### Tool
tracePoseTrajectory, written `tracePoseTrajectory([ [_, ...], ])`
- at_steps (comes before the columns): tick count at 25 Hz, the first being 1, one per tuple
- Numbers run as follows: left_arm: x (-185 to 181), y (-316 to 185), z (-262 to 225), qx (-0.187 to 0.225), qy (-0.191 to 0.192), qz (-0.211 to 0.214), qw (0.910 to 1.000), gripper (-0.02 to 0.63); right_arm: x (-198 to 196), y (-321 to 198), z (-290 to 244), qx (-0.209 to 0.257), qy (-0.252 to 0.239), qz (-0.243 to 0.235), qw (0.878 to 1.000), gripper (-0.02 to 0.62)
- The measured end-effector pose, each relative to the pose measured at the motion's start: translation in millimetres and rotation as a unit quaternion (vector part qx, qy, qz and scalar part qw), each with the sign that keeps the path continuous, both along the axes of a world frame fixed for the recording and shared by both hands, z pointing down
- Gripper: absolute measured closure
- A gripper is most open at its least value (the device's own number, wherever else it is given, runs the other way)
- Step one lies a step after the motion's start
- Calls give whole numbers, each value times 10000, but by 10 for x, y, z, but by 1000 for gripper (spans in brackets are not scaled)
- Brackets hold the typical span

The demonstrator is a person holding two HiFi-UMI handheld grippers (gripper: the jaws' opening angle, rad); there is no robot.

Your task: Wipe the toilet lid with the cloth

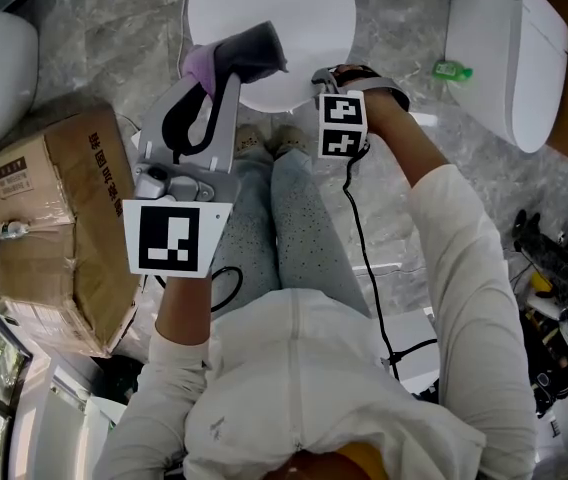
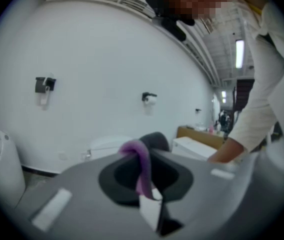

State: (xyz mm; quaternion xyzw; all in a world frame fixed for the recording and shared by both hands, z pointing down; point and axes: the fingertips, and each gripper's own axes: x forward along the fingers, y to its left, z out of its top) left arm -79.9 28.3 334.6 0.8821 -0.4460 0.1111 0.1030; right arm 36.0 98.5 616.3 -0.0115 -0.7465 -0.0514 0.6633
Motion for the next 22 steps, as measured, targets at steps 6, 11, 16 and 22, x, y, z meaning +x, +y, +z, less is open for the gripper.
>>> tracePoseTrajectory([
  [6, -60, -65, 56, -57, -41, -10, 10000, 581, -49, 25, 135, -819, -101, 955, 9920, 457],
  [11, -69, -95, 121, -109, -111, 47, 9999, 581, 16, 2, 544, -710, -274, 1625, 9838, 457],
  [16, -45, -144, 298, -208, -253, 137, 9994, 581, -30, -155, 420, -1196, -917, 3400, 9283, 580],
  [22, 67, -233, 505, -374, -192, 254, 9988, 581, -50, -149, 583, -874, -818, 4044, 9067, 580],
])
